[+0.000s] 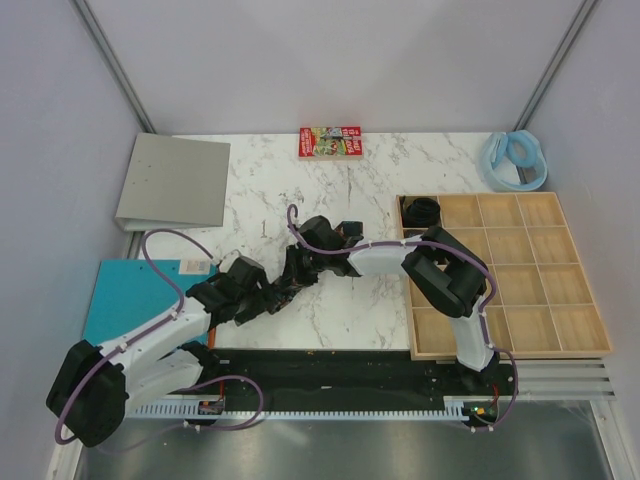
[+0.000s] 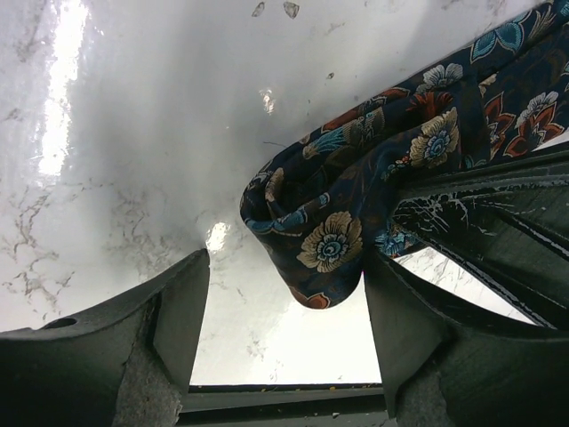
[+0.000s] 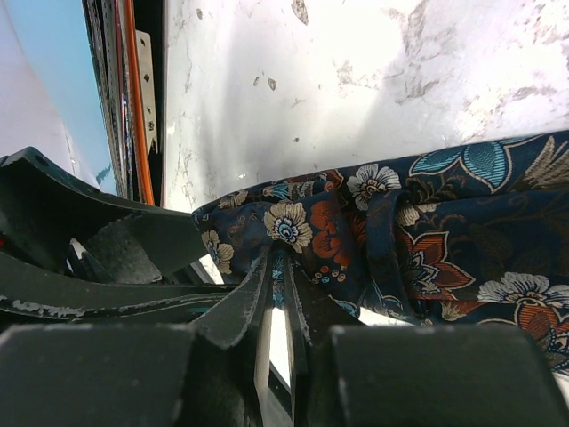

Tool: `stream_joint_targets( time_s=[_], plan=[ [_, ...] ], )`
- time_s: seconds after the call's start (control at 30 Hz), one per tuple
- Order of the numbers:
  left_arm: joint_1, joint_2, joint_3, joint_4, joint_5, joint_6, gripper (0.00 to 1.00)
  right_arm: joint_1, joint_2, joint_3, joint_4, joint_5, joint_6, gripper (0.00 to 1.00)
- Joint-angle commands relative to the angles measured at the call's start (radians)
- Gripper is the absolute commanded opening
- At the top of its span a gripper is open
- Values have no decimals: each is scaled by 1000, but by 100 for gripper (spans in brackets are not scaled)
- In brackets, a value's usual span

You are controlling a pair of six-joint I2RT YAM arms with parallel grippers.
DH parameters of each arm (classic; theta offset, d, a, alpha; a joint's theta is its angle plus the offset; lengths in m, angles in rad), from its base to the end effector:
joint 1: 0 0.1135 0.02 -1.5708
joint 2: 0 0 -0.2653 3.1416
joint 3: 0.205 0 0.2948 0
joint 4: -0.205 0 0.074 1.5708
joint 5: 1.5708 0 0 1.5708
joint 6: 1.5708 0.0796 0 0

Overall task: Roll the ties
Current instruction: Roll the tie at the center of the board.

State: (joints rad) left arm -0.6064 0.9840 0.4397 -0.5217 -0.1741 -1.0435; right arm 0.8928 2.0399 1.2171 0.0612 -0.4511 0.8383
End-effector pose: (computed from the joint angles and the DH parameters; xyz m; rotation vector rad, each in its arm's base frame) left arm 0.1926 -0.1168 0.1029 -0.6335 2.5770 -0.3455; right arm 0.2776 0.4000 0.0789 -0.3338 2.6526 1.2633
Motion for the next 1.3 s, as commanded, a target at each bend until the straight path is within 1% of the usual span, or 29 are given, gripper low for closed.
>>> stream_joint_targets(
  time_s=[0.0, 0.2, 0.3, 0.4, 0.43, 0.5, 0.53, 0.63, 0.73, 1.0, 1.13, 1.27],
  plan=[
    [4, 45, -33, 78, -31, -38, 75, 0, 37, -42, -41, 51, -21, 17],
    [4, 122, -18, 140, -31, -38, 71, 0, 46, -44, -34, 45, -18, 17],
    [4, 151, -7, 160, -31, -35, 64, 1, 49, -47, -32, 45, -18, 17],
    [4, 191, 2, 178, -30, -33, 50, 0, 55, -54, -24, 42, -15, 17],
    [4, 203, 4, 183, -28, -32, 39, 1, 55, -56, -23, 42, -15, 17],
    [4, 209, 7, 189, -22, -21, 30, 1, 55, -62, -23, 42, -15, 17],
    [4, 208, 8, 186, -13, -17, 22, 1, 54, -62, -23, 42, -15, 17],
    [4, 168, 10, 174, 2, 0, 15, 0, 46, -57, -27, 42, -16, 17],
    [4, 92, 14, 128, 15, 11, 12, 0, 36, -30, -49, 43, -18, 17],
    [4, -73, 39, -30, 94, 27, 12, -2, 3, 90, -149, 60, -39, 18],
    [5, -136, 47, -93, 125, 17, 12, 1, -7, 90, -150, 66, -33, 18],
    [5, -140, 62, -139, 148, 10, 12, 24, -17, 49, -140, 81, -18, 18]
  ],
)
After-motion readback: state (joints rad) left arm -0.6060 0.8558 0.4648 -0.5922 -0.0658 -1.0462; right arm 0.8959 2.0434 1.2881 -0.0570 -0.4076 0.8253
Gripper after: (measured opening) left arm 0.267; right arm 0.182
